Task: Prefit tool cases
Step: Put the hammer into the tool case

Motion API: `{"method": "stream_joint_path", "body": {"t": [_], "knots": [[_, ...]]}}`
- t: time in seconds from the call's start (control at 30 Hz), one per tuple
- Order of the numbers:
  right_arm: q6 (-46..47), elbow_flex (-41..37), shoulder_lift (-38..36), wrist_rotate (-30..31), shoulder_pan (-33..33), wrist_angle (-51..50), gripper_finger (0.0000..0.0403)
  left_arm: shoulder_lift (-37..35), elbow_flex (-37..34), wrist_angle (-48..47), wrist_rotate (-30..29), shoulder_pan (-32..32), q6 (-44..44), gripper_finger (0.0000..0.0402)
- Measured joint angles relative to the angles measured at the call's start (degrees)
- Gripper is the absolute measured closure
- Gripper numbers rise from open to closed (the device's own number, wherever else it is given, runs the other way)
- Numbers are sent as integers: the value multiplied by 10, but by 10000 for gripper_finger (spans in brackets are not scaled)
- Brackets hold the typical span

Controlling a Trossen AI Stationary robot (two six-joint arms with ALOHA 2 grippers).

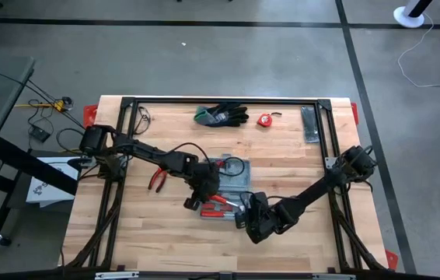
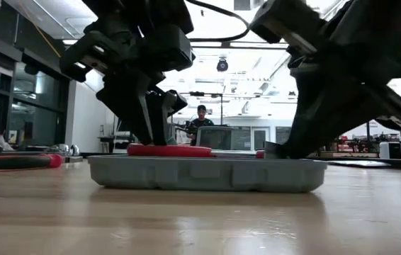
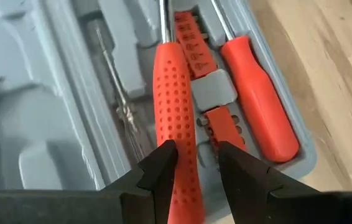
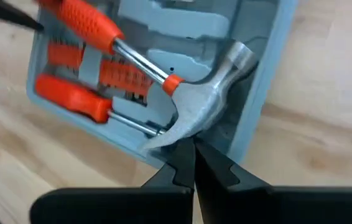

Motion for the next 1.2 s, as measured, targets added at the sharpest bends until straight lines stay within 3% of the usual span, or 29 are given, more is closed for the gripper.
{"method": "stream_joint_path", "body": {"t": [0.23,0.4,0.7,0.83,1.2], "knots": [[9,0,0,53,-23,-2,403,1,-1,-1,0,0,-5,287],[44,-1,0,141,-37,-9,403,1,-1,1,4,-1,-22,287],[10,-1,0,96,-49,-7,403,1,-1,4,1,-1,-51,287],[-7,-1,0,59,-49,-6,403,1,-1,1,63,1,-41,287],[36,0,-8,79,-10,-17,403,-22,-1,-4,67,24,-39,287]]}}
